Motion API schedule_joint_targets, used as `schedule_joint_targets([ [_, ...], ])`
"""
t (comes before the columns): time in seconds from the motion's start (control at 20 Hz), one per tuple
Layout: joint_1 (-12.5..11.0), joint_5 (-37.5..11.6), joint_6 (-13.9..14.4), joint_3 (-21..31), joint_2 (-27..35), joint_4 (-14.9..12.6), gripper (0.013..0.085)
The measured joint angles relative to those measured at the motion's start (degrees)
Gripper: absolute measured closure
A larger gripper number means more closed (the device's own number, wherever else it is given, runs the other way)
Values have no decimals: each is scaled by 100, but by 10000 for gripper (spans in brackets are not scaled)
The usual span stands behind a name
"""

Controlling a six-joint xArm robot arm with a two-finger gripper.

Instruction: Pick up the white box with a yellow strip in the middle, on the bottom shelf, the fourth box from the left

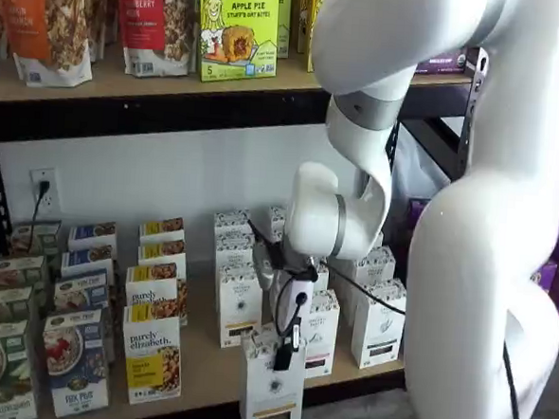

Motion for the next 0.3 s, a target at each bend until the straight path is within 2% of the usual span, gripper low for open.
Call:
schedule_joint_targets([
  [0.3, 22, 247, 301, 289, -506, -254, 490],
])
